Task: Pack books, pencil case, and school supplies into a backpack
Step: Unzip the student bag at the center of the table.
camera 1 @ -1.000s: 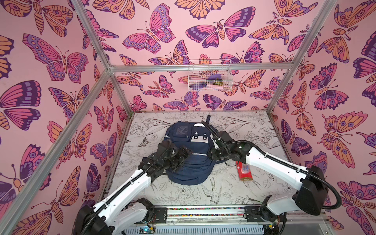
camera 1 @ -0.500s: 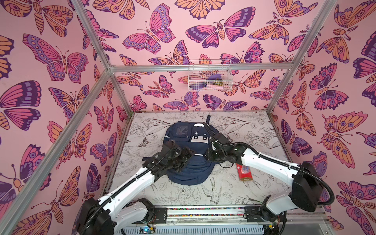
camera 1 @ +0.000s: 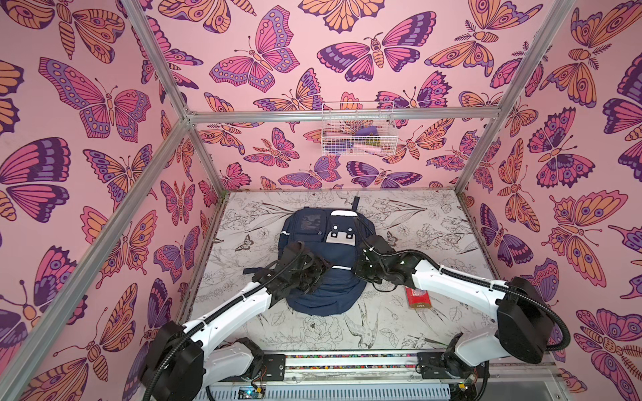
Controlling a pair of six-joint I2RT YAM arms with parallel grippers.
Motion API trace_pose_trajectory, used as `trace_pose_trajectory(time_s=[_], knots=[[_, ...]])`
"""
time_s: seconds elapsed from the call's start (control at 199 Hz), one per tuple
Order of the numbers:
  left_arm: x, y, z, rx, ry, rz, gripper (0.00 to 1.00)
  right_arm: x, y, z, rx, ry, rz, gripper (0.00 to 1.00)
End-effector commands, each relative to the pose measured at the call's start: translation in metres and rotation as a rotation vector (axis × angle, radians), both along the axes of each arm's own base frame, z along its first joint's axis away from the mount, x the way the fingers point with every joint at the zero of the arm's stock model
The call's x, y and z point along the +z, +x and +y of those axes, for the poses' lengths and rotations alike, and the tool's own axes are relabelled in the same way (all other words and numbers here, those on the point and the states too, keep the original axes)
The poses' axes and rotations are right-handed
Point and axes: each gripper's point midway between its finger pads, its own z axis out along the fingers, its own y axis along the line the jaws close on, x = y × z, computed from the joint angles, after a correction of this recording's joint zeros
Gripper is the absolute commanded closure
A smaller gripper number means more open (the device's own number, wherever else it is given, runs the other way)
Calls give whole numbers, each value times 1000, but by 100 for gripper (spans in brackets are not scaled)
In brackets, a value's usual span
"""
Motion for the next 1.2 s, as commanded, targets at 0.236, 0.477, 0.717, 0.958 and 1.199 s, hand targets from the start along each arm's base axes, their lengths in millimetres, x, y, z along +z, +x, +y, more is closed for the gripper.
trace_pose_trajectory(time_s=[0.236,0.477,0.717,0.958,1.199], knots=[[-23,9,8,61,43,36,36,43,-3,-2,40,28,-101,75],[-16,27,9,69,33,16,78,55,-13,-18,98,-37,-166,79],[22,27,6,46,-36,-53,100,61,11,-16,253,-35,-251,49],[51,23,5,41,-99,-88,100,53,51,-4,356,140,-182,33],[55,24,0,35,-138,-91,100,19,82,15,375,200,-108,31]])
